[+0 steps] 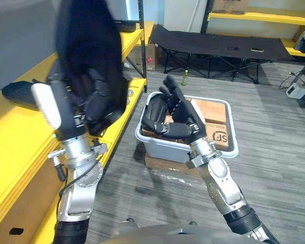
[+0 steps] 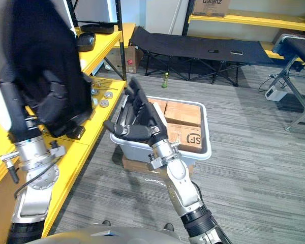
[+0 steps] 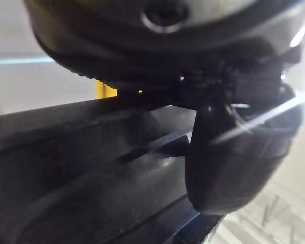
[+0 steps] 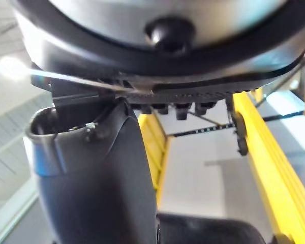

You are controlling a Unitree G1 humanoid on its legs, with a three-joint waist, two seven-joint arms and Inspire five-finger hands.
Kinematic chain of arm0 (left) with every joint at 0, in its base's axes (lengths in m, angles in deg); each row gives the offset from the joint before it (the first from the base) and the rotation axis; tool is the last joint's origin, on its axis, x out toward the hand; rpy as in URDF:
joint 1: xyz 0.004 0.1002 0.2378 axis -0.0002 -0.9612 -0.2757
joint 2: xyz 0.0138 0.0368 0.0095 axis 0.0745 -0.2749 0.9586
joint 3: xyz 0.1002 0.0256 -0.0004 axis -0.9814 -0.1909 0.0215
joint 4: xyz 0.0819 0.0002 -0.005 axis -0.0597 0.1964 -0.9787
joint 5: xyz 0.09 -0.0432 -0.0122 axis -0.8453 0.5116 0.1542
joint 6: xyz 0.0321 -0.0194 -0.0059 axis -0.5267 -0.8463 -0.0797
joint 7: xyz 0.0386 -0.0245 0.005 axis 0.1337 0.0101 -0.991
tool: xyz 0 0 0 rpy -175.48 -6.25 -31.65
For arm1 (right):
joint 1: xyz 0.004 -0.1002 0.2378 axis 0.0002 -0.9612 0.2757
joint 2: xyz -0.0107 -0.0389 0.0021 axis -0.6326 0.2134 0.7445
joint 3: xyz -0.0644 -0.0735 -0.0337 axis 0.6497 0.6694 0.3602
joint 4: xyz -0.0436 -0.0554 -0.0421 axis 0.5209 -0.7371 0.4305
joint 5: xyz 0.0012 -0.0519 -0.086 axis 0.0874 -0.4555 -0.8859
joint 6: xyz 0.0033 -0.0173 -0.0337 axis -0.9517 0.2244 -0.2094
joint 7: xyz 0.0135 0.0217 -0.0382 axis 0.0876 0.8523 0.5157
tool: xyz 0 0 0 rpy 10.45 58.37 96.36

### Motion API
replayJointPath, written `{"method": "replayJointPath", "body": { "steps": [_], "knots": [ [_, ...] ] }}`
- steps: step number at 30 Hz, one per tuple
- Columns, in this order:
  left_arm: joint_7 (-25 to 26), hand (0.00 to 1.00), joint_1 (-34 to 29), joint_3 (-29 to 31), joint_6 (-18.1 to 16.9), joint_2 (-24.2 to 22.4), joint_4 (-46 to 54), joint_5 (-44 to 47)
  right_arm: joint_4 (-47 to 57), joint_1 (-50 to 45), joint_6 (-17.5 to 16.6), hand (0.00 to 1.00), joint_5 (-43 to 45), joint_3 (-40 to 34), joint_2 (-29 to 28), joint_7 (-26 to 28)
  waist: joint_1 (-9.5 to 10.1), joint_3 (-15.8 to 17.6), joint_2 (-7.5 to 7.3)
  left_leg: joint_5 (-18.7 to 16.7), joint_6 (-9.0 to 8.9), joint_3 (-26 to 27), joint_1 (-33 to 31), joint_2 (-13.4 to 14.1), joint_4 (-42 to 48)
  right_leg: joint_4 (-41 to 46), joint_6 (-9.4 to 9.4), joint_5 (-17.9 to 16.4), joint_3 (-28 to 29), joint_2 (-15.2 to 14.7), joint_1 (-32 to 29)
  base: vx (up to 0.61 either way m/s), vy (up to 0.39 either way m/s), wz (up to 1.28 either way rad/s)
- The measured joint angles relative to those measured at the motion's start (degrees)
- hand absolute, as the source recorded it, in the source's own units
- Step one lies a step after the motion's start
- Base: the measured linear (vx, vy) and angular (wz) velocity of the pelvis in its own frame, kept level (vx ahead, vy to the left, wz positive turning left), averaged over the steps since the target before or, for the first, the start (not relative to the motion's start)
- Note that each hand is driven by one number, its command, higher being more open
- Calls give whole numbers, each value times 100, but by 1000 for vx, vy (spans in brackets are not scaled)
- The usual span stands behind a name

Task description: Walk over and take three plastic housings, then place them on the shelf

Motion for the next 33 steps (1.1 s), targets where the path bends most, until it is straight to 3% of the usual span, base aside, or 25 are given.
{"method": "replayJointPath", "body": {
  "steps": [5, 12, 17, 23, 28, 33],
  "knots": [
    [-36, 0, -272, 97, 85, -222, 13, 259, 112, -353, 240, 100, 446, -453, -220, 28, -12, 4, -5, -18, 6, 31, 3, 1, -1, 0, 3, -11, 34, -1, -18, 0, 0, -2],
    [-695, 0, -723, -19, -93, -673, 16, 1351, 113, -1148, 700, 100, 362, -1136, -503, -121, -95, 31, -7, -57, -5, 213, 13, 7, 0, 1, 10, -7, 214, -4, -123, 2, 13, -12],
    [-847, 0, -845, -95, -147, -781, 16, 1756, 113, -1366, 745, 100, -99, -1547, -538, -288, -146, 57, -11, -87, -17, 335, 22, 15, 4, 2, 18, 0, 338, -1, -189, 9, 21, -13],
    [-838, 0, -980, -69, -187, -820, 16, 1876, 112, -1359, 744, 100, -76, -1510, -541, -303, -184, 168, 1, -111, -7, 313, 25, 14, 25, 4, 54, 24, 314, -2, -158, 3, 8, 2],
    [-925, 0, -1194, 65, -195, -1099, 54, 2210, -72, -1139, 744, 100, -89, -1082, -541, -302, -13, 247, -1, -117, -14, -18, -7, -6, 109, 4, 70, -58, -31, -1, 70, 3, 0, 33],
    [-1235, 0, -1523, 131, -198, -1123, 135, 2709, -470, -633, 735, 100, -304, -535, -529, -329, 366, 287, -49, -57, -22, -756, -204, -88, 158, 125, 110, -295, -721, -3, 333, -1, -19, 70]
  ]
}}
